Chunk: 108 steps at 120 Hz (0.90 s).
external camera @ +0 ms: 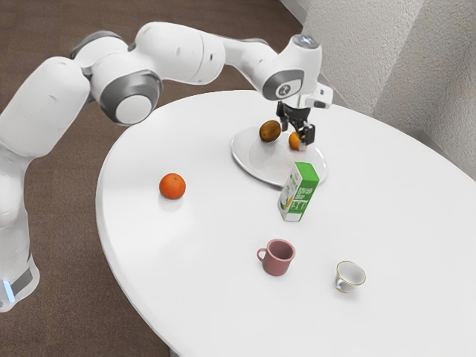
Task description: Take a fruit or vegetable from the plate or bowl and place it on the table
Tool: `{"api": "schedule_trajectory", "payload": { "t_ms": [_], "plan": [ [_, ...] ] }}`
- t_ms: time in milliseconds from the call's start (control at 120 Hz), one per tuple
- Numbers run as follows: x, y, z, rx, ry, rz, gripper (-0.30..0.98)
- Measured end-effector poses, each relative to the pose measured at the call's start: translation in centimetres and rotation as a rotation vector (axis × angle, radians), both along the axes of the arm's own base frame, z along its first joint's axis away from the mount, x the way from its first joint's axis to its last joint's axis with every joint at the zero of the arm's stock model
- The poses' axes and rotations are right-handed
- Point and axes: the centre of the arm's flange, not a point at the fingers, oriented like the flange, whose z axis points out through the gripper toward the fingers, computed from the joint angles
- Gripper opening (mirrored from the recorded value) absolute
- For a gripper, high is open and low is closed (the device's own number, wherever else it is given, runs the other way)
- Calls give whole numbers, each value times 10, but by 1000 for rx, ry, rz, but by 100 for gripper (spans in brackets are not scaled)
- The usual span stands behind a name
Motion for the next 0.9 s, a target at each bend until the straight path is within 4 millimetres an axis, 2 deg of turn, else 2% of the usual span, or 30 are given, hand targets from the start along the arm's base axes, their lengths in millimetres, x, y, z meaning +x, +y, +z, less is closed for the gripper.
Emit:
{"api": "schedule_trajectory", "payload": {
  "t_ms": [350,900],
  "plan": [
    [1,13,-9,8,-4,17,66],
    [14,15,-19,8,-35,21,66]
  ]
}}
